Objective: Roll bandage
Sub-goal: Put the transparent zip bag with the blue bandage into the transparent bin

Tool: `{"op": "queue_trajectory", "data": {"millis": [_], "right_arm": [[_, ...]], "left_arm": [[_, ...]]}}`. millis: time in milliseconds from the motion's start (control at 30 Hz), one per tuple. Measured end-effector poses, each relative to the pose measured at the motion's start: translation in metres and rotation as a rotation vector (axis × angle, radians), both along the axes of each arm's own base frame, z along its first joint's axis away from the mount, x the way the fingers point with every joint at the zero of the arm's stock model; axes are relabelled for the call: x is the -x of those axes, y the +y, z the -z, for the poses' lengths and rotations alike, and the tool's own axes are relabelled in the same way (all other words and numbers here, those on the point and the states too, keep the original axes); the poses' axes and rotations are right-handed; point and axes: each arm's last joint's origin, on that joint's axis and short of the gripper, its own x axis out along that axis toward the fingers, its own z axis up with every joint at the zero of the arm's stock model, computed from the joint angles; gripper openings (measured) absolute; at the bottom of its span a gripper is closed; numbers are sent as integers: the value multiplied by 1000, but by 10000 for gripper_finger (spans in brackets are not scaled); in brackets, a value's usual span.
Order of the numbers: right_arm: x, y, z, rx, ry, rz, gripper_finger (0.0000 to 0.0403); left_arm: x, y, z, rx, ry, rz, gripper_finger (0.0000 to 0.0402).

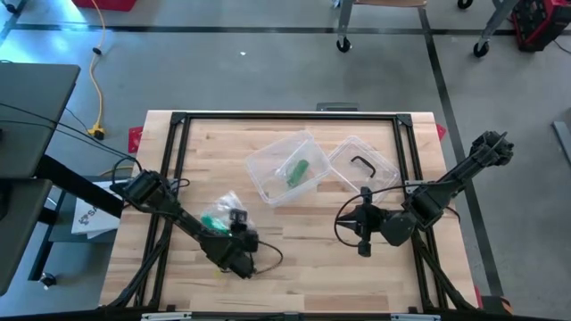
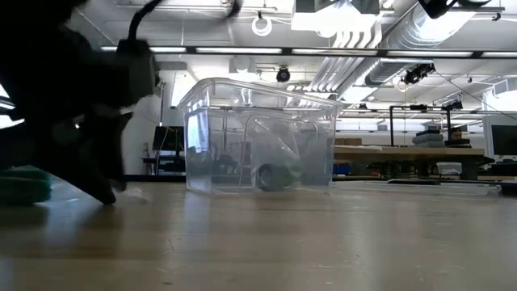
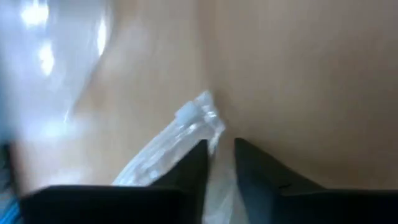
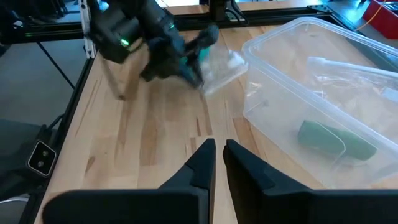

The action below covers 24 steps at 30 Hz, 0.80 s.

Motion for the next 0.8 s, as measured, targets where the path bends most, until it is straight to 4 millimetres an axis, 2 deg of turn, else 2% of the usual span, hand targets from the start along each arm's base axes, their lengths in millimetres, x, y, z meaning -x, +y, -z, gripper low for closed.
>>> {"op": "queue_trajectory", "data": {"millis": [100,267,467,567,700,800], "right_arm": [[0,0,0,0,0,-1,28],[0,0,0,6,1,-4,28],[0,0,0,7,1,-4,28],[0,0,0,13,1,-7,28],[0,0,0,17,-3,-12,28],[-1,0,-1,16,-8,-13,28]], "left_arm": [[4,4,-9,-46,49,-97,16],[2,0,-46,-106,51,-217,3],[-16,-20,-120,-135,-180,-207,1],[-27,-23,-159,-125,-309,-186,1],[-41,-17,-205,-142,-444,-142,1],[-50,-8,-233,-257,-534,-97,0]]}}
